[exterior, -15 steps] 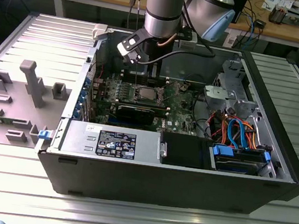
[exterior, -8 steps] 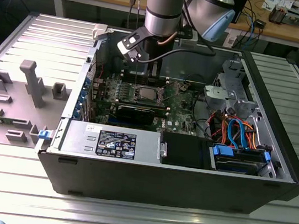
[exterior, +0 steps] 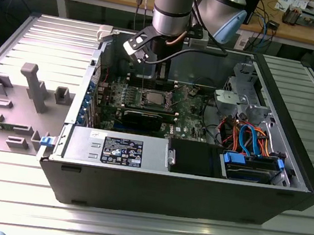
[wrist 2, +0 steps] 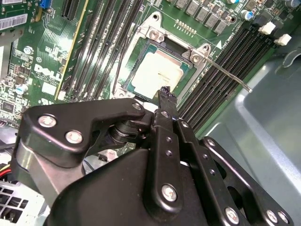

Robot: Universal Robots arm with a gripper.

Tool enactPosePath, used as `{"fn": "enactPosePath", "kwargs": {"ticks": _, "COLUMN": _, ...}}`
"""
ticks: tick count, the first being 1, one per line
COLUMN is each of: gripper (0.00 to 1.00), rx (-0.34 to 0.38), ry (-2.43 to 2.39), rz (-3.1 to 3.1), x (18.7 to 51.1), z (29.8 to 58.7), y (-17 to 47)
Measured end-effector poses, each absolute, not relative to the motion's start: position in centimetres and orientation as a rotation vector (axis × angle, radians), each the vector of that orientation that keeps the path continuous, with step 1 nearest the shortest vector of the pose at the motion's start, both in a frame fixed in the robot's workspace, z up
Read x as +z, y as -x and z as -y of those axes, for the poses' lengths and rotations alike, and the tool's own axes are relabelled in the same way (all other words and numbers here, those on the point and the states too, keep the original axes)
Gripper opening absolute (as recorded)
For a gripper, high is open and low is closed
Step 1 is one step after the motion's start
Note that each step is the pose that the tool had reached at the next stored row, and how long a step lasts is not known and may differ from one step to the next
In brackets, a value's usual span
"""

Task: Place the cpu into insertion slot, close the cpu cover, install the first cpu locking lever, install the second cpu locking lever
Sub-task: 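Close the cpu cover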

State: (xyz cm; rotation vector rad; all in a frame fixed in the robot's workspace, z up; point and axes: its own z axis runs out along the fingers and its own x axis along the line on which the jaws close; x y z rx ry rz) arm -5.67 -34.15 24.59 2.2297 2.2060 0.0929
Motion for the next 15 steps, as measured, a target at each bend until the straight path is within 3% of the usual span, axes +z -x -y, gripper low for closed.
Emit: {"fn": "enactPosePath", "kwargs": {"ticks": 15, "gripper": 0.11, "rx": 0.080, "ry": -2.236, "rz": -2.211, "x": 24.64, "z": 34.15, "y": 5.67}}
